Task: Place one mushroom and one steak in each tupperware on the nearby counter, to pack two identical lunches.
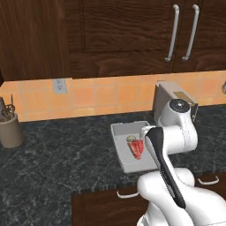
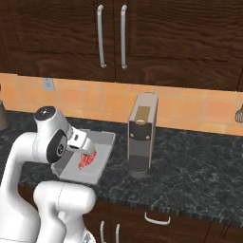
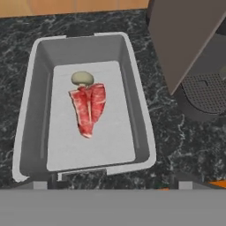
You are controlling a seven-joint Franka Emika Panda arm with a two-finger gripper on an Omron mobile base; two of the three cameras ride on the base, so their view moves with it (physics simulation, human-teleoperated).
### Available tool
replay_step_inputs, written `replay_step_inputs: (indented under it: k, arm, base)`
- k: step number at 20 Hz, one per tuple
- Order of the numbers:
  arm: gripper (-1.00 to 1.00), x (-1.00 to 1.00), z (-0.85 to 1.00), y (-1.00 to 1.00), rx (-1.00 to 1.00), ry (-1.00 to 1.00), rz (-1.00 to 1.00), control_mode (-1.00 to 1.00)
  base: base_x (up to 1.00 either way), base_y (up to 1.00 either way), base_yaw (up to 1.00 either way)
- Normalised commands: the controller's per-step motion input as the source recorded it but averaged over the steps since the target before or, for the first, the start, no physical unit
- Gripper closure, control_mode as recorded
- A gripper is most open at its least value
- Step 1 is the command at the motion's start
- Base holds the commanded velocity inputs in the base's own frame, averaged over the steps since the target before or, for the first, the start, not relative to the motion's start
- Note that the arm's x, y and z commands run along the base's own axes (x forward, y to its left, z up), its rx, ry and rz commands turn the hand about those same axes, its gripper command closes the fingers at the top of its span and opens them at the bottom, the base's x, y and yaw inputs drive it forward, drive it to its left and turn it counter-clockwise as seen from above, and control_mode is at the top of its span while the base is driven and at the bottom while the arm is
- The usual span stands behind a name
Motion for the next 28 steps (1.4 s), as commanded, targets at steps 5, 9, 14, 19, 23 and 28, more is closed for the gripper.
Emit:
replay_step_inputs:
  k: [5,9,14,19,23,28]
  arm:
    - [-1.00,-0.04,-0.12,0.00,0.00,0.00,0.00,-1.00]
    - [-1.00,-0.06,-0.14,0.00,0.00,0.00,0.00,-1.00]
    - [-1.00,-0.12,-0.05,-0.03,0.00,0.00,0.00,1.00]
    - [-1.00,0.00,0.00,0.00,0.00,0.00,0.00,1.00]
    - [-1.00,0.00,0.00,0.00,0.00,0.00,0.00,1.00]
    - [-1.00,0.00,0.00,0.00,0.00,0.00,0.00,1.00]
  base:
    - [0.00,0.00,0.00]
    - [0.00,0.00,0.00]
    - [-0.37,-0.15,-0.06]
    - [-0.56,-0.47,-0.09]
    - [-0.58,-0.79,-0.04]
    - [-0.75,-0.94,-0.06]
